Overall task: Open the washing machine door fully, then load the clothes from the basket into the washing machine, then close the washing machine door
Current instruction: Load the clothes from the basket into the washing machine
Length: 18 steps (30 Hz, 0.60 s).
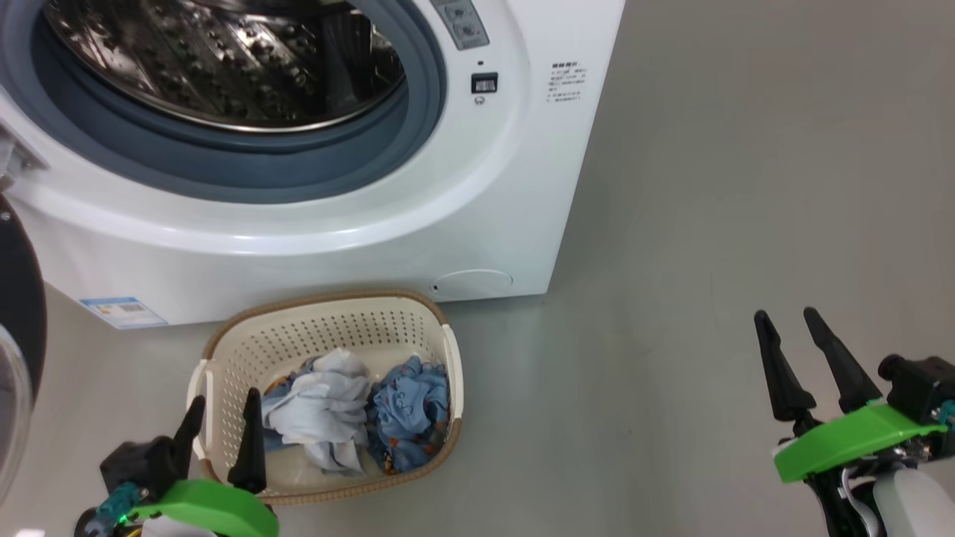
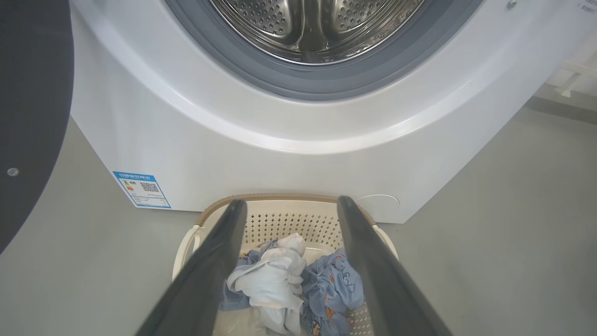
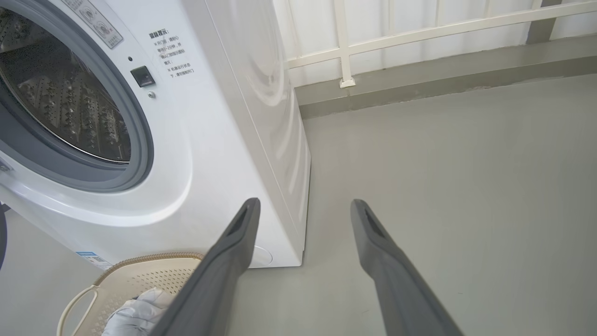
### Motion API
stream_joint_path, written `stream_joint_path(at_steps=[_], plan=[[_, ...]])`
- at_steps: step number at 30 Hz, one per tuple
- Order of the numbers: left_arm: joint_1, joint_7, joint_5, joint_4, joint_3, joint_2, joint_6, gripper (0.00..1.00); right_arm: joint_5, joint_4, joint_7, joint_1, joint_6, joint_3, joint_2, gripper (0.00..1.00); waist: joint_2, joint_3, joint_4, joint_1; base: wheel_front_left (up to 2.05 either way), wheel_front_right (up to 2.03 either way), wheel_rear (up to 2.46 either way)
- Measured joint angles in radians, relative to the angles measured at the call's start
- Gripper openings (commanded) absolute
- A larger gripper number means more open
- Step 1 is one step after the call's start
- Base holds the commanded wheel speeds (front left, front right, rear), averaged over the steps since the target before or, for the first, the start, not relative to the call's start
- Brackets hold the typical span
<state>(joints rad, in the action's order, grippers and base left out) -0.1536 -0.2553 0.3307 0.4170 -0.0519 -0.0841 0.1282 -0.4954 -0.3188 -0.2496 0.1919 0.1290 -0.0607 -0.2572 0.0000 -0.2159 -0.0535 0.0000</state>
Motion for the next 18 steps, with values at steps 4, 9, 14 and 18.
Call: stream_joint_path(at_steps=[4,9,14,18], plan=[[-0.044,0.0,0.0,0.061,-0.016,0.0,0.0,1.0,0.0,0.008,0.0,0.031,0.0,-0.008,0.002,1.0,0.0,-0.033,-0.004,0.0,0.0,0.0,0.0],[-0.109,0.0,0.001,0.134,-0.039,-0.002,0.0,1.0,0.0,0.013,0.0,0.043,0.0,-0.01,0.004,1.0,0.0,-0.076,-0.007,0.0,0.0,0.0,0.0],[-0.191,0.0,0.009,0.225,-0.069,-0.012,0.0,1.0,0.0,0.018,0.0,0.079,0.0,-0.01,0.006,1.0,0.0001,-0.127,-0.011,0.0,0.0,0.0,0.0],[-0.266,0.0,0.018,0.306,-0.095,-0.021,0.0,1.0,0.0,0.022,0.0,0.105,0.0,-0.009,0.008,1.0,0.0,-0.174,-0.012,0.0,0.0,0.0,0.0]])
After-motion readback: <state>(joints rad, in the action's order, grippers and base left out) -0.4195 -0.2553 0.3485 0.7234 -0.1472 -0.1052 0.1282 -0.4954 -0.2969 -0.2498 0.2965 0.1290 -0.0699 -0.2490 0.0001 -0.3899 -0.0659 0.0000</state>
